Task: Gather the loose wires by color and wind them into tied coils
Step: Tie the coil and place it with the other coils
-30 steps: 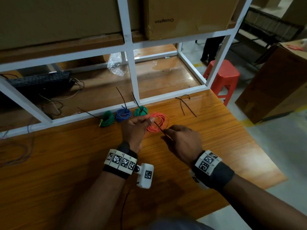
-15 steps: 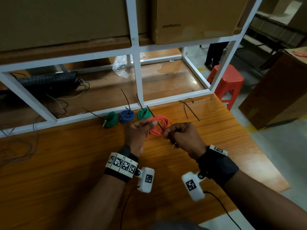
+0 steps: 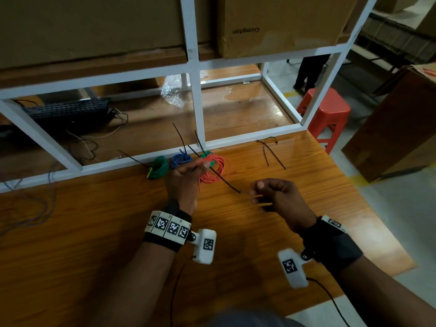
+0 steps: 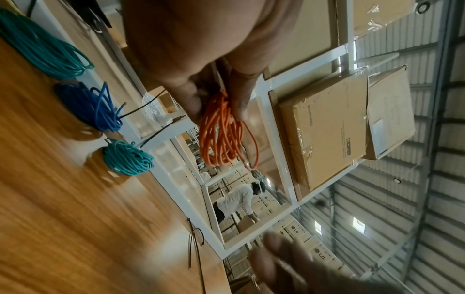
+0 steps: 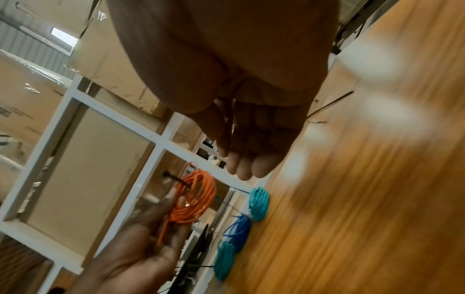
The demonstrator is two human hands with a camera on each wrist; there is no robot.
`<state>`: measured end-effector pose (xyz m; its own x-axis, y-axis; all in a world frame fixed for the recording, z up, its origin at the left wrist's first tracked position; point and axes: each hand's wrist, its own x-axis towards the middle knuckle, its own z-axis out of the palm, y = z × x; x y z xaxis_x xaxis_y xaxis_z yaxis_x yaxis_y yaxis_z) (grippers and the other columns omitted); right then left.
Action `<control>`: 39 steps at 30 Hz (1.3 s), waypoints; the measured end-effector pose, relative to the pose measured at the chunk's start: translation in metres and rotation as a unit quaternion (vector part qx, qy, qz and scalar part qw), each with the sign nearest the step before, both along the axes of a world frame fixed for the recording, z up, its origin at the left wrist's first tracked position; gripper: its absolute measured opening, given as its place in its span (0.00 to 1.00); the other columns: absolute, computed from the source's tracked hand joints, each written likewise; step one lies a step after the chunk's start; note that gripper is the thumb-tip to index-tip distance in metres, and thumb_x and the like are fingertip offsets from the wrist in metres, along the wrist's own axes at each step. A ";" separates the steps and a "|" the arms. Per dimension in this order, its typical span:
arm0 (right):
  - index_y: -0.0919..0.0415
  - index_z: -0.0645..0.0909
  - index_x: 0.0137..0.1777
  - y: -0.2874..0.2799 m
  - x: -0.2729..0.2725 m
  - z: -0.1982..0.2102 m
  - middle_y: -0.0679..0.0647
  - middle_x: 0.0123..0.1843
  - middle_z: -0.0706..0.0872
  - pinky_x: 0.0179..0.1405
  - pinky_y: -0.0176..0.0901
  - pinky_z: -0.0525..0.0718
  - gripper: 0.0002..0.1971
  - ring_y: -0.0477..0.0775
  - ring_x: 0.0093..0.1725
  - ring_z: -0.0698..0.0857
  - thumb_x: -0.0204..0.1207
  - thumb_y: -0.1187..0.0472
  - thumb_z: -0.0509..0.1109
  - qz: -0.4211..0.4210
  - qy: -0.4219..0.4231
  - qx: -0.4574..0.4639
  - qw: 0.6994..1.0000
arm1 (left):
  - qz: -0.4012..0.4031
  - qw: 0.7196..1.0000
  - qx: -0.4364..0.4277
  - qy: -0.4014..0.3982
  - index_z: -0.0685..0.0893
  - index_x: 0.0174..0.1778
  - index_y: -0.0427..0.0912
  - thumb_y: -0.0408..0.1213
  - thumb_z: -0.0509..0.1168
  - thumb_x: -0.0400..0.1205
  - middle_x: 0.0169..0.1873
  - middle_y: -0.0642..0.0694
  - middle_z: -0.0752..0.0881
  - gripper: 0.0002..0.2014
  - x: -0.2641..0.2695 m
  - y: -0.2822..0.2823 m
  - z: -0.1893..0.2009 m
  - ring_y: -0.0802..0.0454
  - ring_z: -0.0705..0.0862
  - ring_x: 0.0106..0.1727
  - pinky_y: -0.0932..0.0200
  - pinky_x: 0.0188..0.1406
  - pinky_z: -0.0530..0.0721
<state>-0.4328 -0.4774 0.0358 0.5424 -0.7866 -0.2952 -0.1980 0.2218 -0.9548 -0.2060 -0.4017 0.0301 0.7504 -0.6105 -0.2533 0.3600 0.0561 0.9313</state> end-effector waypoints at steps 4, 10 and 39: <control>0.55 0.91 0.60 0.009 -0.021 -0.016 0.52 0.52 0.95 0.45 0.53 0.92 0.11 0.53 0.51 0.94 0.79 0.65 0.80 0.016 0.010 -0.102 0.995 | 0.027 1.000 -0.008 -0.002 0.92 0.48 0.42 0.27 0.78 0.73 0.46 0.47 0.94 0.10 0.004 0.002 -0.003 0.49 0.92 0.54 0.52 0.54 0.89; 0.47 0.93 0.56 0.031 0.005 -0.025 0.43 0.48 0.95 0.44 0.49 0.92 0.15 0.46 0.45 0.94 0.72 0.64 0.85 -0.017 -0.015 -0.198 0.980 | 0.012 1.000 -0.001 0.027 0.91 0.51 0.38 0.27 0.78 0.72 0.49 0.42 0.93 0.12 -0.011 0.002 -0.003 0.46 0.92 0.55 0.43 0.60 0.88; 0.57 0.95 0.54 0.003 0.069 0.063 0.49 0.47 0.96 0.43 0.51 0.93 0.06 0.42 0.42 0.92 0.79 0.60 0.80 -0.050 0.059 -0.465 0.882 | -0.086 0.903 0.031 -0.421 0.93 0.53 0.48 0.28 0.75 0.79 0.53 0.50 0.92 0.12 -0.025 0.029 0.008 0.65 0.87 0.56 0.59 0.57 0.89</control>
